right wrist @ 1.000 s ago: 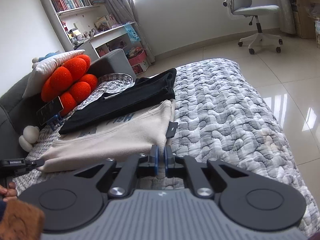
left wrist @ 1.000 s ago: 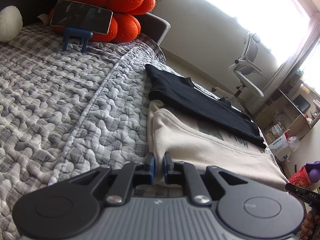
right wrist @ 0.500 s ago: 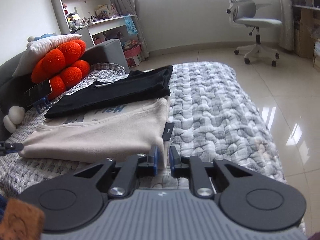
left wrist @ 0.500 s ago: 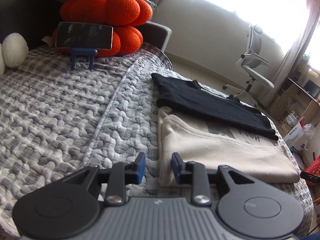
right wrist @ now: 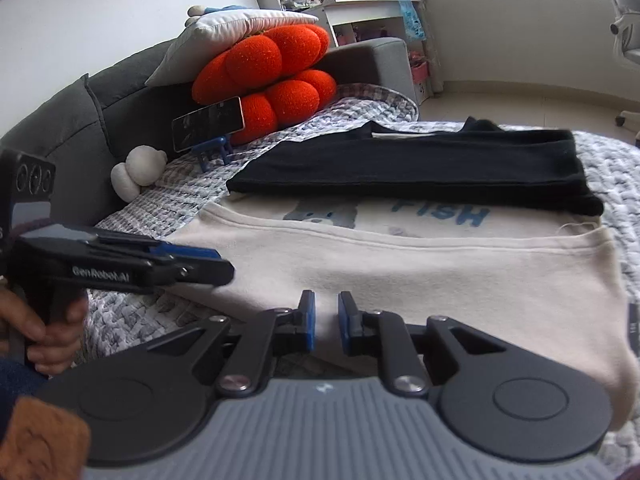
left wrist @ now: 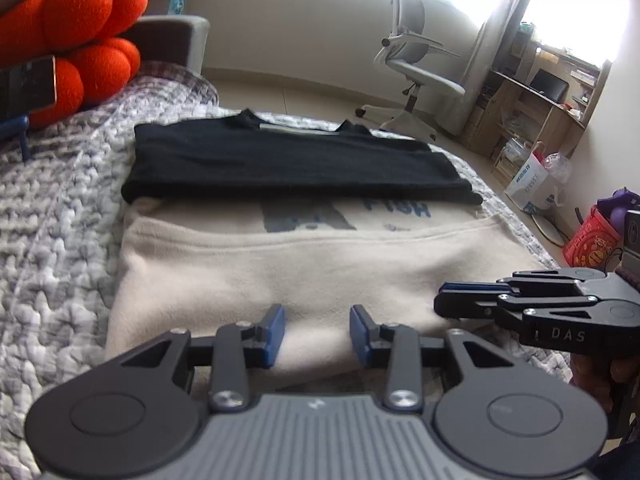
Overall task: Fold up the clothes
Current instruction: 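Open both grippers and withdraw them from the beige sweatshirt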
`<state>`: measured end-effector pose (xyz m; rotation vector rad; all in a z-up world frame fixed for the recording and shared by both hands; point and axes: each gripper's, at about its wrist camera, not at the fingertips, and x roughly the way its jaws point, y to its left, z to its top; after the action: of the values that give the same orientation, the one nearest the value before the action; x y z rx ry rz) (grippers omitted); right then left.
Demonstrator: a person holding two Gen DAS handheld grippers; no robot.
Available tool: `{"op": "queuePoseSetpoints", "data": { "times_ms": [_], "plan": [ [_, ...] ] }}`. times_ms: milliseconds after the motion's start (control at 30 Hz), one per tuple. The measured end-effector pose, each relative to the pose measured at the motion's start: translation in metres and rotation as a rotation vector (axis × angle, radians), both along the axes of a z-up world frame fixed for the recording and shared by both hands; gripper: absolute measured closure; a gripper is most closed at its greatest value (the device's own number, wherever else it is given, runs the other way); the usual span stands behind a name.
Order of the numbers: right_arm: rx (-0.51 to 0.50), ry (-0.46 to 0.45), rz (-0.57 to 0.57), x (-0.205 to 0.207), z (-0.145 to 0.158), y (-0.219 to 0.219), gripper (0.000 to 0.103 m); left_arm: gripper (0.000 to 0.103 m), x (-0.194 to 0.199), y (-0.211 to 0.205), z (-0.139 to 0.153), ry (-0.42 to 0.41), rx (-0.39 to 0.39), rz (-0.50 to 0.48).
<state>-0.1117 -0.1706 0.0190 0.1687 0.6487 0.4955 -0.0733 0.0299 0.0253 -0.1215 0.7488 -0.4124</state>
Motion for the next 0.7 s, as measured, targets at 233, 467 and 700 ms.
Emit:
{"op": "queuePoseSetpoints", "data": {
  "times_ms": [233, 467, 700],
  "plan": [
    [-0.023, -0.012, 0.001, -0.008, -0.002, 0.011, 0.084, 0.067, -0.006, -0.003, -0.007, -0.033, 0.01, 0.002],
    [-0.083, -0.041, 0.042, -0.007, -0.004, 0.033, 0.087, 0.065, -0.009, -0.01, -0.005, -0.052, 0.059, 0.015],
    [-0.131, -0.052, -0.055, -0.016, -0.004, -0.001, 0.096, 0.068, -0.012, 0.004, -0.007, -0.042, 0.01, 0.035]
  ]
}}
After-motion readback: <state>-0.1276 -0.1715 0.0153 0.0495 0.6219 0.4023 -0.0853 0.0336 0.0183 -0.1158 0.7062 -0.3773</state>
